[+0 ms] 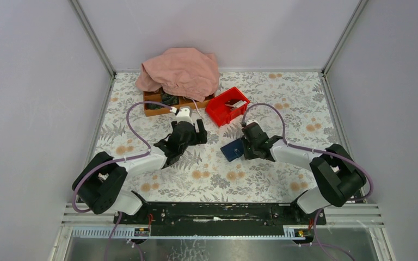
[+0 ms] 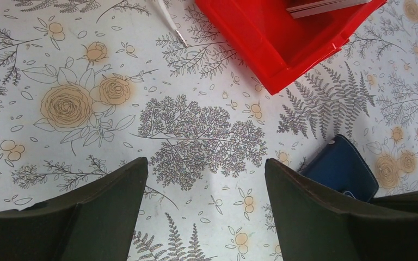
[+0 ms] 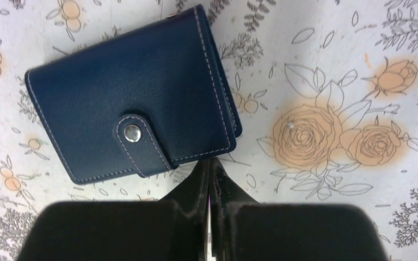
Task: Take the credit cards out of the card holder
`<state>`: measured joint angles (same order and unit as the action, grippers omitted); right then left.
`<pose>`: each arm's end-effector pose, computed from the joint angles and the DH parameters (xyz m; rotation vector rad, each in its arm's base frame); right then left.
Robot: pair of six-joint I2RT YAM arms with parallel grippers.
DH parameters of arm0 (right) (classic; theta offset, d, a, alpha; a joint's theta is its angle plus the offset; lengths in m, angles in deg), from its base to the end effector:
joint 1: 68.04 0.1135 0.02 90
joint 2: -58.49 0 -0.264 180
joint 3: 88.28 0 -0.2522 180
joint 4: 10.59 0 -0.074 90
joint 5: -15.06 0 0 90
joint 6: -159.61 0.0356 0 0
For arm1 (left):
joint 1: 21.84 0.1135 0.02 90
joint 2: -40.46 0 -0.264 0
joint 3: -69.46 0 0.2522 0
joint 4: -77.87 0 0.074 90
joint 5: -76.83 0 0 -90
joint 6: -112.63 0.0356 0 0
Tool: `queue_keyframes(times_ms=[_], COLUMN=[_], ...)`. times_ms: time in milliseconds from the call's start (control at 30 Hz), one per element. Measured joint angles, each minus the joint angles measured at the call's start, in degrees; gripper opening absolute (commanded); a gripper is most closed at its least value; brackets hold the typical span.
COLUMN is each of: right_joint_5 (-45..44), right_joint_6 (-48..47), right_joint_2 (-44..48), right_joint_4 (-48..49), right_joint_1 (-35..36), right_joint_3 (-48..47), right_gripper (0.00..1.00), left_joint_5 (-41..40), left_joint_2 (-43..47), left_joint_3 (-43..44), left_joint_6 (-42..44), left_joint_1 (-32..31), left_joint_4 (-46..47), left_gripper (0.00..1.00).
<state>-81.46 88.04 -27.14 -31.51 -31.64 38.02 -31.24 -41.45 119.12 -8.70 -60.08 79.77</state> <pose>0.2277 0.1629 0.1562 -0.3436 2.4800 0.2608 0.2340 -0.1703 0.1858 -0.0642 2.0969 -0.4105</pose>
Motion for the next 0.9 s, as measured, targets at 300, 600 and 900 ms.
queue_keyframes(times_ms=[300,600,900], right_joint_5=[0.1,0.2,3.4], right_joint_6=[0.3,-1.7,-2.1], right_joint_2=[-5.5,-9.7,-18.8], right_joint_4=[0.6,-0.3,0.4], right_joint_1=[-4.8,-8.3,-8.3], right_joint_3=[-5.5,-15.5,-20.4], right_gripper=[0.0,0.0,0.0], left_joint_5=[-0.2,-0.4,-0.5], left_joint_2=[0.3,0.3,0.2], left_joint_3=[0.0,0.0,0.0], left_joint_6=[0.0,0.0,0.0], left_joint_1=[0.0,0.0,0.0], left_joint_4=[0.0,-0.1,-0.3], left_gripper=[0.86,0.86,0.86])
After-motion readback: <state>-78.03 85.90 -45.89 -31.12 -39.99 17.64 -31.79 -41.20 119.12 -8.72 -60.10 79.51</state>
